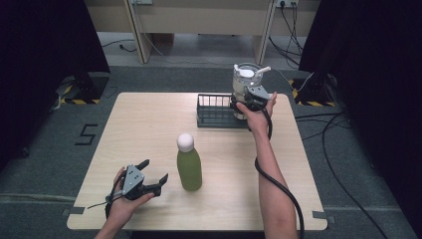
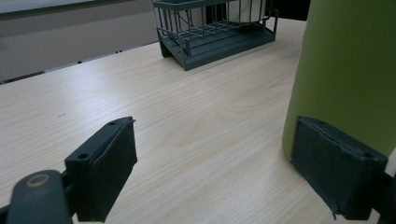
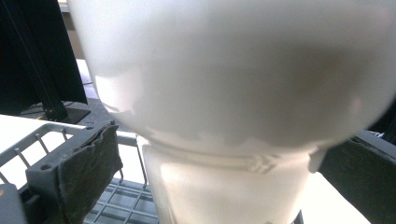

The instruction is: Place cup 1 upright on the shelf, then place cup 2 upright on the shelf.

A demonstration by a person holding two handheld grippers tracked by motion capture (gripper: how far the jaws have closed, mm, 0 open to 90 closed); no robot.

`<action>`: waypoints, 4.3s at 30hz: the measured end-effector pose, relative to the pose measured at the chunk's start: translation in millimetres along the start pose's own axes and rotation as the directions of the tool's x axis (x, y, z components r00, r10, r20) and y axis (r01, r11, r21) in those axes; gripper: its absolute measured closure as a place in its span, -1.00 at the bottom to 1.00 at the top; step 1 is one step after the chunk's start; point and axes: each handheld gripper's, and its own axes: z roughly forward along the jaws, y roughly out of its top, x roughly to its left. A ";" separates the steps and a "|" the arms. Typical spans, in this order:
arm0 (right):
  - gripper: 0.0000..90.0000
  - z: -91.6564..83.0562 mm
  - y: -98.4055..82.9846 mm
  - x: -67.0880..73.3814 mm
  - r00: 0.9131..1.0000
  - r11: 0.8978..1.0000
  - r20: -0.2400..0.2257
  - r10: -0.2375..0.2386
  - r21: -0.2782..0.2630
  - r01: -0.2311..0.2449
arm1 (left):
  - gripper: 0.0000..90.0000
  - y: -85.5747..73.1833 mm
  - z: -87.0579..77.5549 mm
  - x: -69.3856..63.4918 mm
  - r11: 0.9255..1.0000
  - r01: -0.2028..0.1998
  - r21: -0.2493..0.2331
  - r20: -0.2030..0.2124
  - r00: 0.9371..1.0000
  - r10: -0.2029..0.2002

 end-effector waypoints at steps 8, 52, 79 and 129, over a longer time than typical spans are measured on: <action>-1.00 -15.6 -3.0 -0.6 1.000 1.000 -0.009 0.008 -0.006 -0.008 | -0.70 0.0 -0.5 1.7 1.000 0.000 0.001 -0.009 1.000 0.000; -0.95 -134.5 -40.6 12.2 0.997 0.998 -0.071 -0.009 -0.060 0.005 | -0.70 2.3 1.2 3.9 1.000 -0.001 0.004 -0.051 0.999 0.001; -0.90 -174.3 -66.7 24.7 0.989 0.998 -0.142 -0.047 -0.042 0.041 | -0.70 1.4 0.9 7.1 1.000 0.009 0.004 -0.057 0.998 -0.009; -1.00 -226.1 -65.9 117.7 0.863 0.989 -0.485 -0.139 -0.117 0.094 | -0.70 2.4 -2.8 3.3 1.000 -0.026 -0.001 -0.047 0.999 0.026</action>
